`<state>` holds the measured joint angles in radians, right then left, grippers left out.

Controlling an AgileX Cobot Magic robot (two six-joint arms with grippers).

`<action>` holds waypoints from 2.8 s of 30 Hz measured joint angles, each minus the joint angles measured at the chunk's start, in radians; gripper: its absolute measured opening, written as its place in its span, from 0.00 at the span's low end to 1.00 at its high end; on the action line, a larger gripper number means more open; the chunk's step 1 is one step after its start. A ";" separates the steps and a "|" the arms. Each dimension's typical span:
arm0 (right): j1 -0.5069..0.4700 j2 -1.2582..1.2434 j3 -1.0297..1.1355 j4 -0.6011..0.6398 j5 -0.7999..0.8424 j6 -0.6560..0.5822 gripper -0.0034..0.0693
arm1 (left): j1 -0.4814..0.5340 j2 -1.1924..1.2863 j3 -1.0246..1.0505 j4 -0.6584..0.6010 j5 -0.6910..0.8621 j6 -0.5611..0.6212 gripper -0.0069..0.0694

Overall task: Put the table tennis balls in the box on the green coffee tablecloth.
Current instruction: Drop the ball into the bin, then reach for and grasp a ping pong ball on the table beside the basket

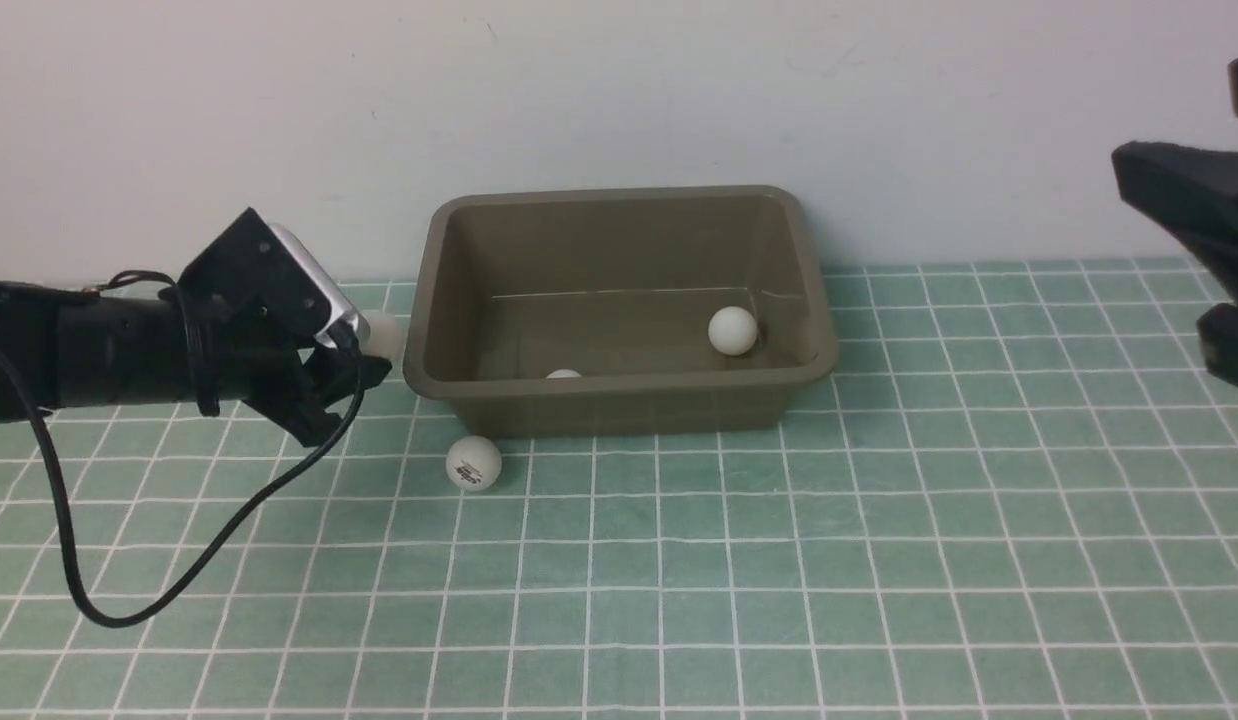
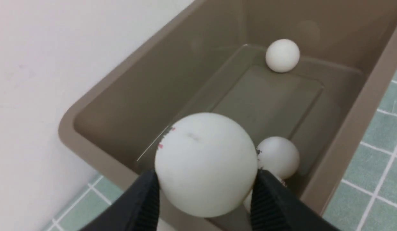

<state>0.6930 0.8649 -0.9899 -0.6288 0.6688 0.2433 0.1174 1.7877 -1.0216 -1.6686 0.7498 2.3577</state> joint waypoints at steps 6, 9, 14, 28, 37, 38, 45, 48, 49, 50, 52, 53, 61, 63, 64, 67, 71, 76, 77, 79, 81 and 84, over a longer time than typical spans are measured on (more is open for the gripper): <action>0.000 0.000 0.000 0.000 -0.001 0.000 0.58 | -0.001 0.043 -0.002 -0.015 0.024 0.065 0.52; 0.000 0.000 0.000 0.000 -0.001 0.000 0.58 | -0.010 0.068 -0.017 -0.017 0.028 0.086 0.52; 0.000 0.000 0.000 0.000 -0.001 0.000 0.58 | -0.037 0.092 -0.043 -0.019 0.029 0.094 0.57; 0.000 0.000 0.000 0.000 -0.003 0.000 0.58 | -0.080 0.096 -0.077 -0.021 -0.023 0.072 0.71; 0.000 0.000 0.000 0.000 -0.003 0.000 0.58 | -0.030 0.023 -0.077 -0.022 -0.110 -0.068 0.71; 0.000 0.000 0.000 0.000 -0.003 0.000 0.58 | -0.017 -0.002 -0.077 -0.022 -0.140 -0.107 0.71; 0.000 0.000 0.000 0.000 -0.003 0.000 0.58 | 0.000 -0.089 -0.077 0.118 -0.234 -0.410 0.71; 0.000 0.000 0.000 0.000 -0.003 0.000 0.58 | 0.000 -0.118 -0.077 0.249 -0.188 -0.631 0.71; 0.000 0.000 0.000 0.000 -0.003 0.000 0.58 | 0.000 -0.128 -0.077 0.304 -0.159 -0.704 0.71; 0.000 0.000 0.000 0.000 -0.003 0.000 0.58 | 0.000 -0.133 -0.077 0.362 -0.139 -0.766 0.71; 0.000 0.000 0.000 0.000 -0.003 0.000 0.58 | 0.000 -0.137 -0.077 0.420 -0.114 -0.817 0.71; 0.000 0.000 0.000 0.000 -0.003 0.000 0.58 | 0.000 -0.141 -0.077 0.498 -0.090 -0.869 0.71; 0.000 0.000 0.000 0.000 -0.003 0.000 0.58 | 0.000 -0.146 -0.077 0.612 0.051 -1.013 0.71; 0.000 0.000 0.000 0.000 -0.003 0.000 0.58 | 0.000 -0.146 -0.073 0.614 0.088 -1.027 0.71; 0.000 0.000 0.000 0.000 -0.003 0.000 0.58 | 0.000 -0.148 -0.058 0.619 0.129 -1.050 0.71; 0.000 0.000 0.000 0.000 -0.003 -0.001 0.58 | 0.000 -0.150 -0.014 0.623 0.148 -1.080 0.71; 0.000 0.000 0.000 -0.007 -0.003 -0.001 0.58 | 0.000 -0.150 0.068 0.626 0.150 -1.103 0.71; 0.000 0.000 0.000 -0.022 -0.003 -0.001 0.58 | 0.000 -0.151 0.161 0.566 0.106 -1.060 0.71; 0.000 0.000 0.000 -0.022 -0.003 -0.001 0.58 | -0.004 -0.151 0.189 0.525 0.063 -1.016 0.71; 0.000 0.000 0.000 -0.022 -0.003 -0.001 0.58 | -0.015 -0.151 0.209 0.472 0.016 -0.955 0.71; 0.000 0.000 0.000 -0.022 -0.003 -0.001 0.58 | -0.028 -0.150 0.221 0.427 -0.029 -0.905 0.71; 0.000 0.000 0.000 -0.022 -0.003 -0.001 0.58 | -0.071 -0.138 0.232 0.326 -0.132 -0.791 0.71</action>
<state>0.6930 0.8649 -0.9899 -0.6509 0.6658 0.2424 0.0465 1.6495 -0.7894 -1.3424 0.6179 1.5670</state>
